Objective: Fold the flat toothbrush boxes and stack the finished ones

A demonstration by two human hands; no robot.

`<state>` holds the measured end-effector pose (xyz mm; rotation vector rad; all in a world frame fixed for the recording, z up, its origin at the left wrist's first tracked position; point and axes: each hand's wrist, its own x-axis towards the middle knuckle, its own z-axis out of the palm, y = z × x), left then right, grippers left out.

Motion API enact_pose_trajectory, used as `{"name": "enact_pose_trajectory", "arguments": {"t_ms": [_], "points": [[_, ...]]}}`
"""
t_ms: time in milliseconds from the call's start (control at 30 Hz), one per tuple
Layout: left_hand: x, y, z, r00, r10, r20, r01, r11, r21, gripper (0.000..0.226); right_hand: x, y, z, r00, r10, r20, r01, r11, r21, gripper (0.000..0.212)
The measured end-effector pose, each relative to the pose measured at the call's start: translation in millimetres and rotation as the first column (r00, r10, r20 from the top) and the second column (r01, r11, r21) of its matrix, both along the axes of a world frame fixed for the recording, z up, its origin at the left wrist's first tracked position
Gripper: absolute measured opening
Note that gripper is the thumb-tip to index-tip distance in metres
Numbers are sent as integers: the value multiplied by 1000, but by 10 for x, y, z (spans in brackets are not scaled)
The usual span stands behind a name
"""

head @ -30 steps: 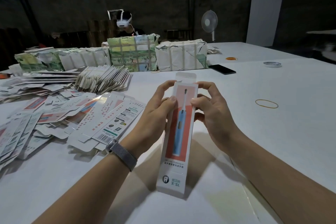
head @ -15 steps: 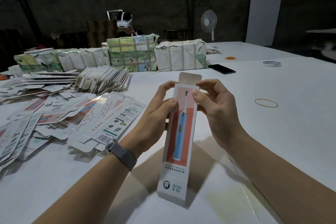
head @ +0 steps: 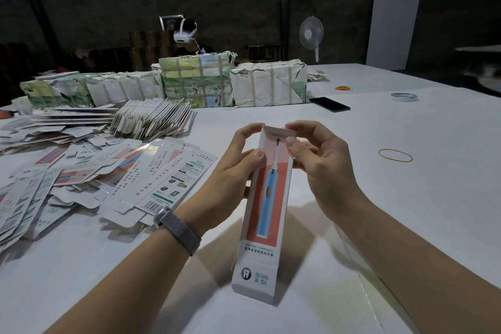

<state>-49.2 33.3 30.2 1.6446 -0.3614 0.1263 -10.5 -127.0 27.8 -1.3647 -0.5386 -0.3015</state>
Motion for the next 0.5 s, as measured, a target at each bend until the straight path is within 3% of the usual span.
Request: {"name": "enact_pose_trajectory", "arguments": {"t_ms": [200, 300, 500], "points": [[-6, -28, 3, 998, 59, 16, -59, 998, 20, 28, -15, -11, 34, 999, 32, -38, -31, 999, 23, 7], [-27, -55, 18, 998, 60, 33, -61, 998, 34, 28, -18, -19, 60, 993, 80, -86, -72, 993, 90, 12], [-62, -125, 16, 989, 72, 131, -96, 977, 190, 29, 17, -7, 31, 995, -27, -101, 32, 998, 46, 11]]}}
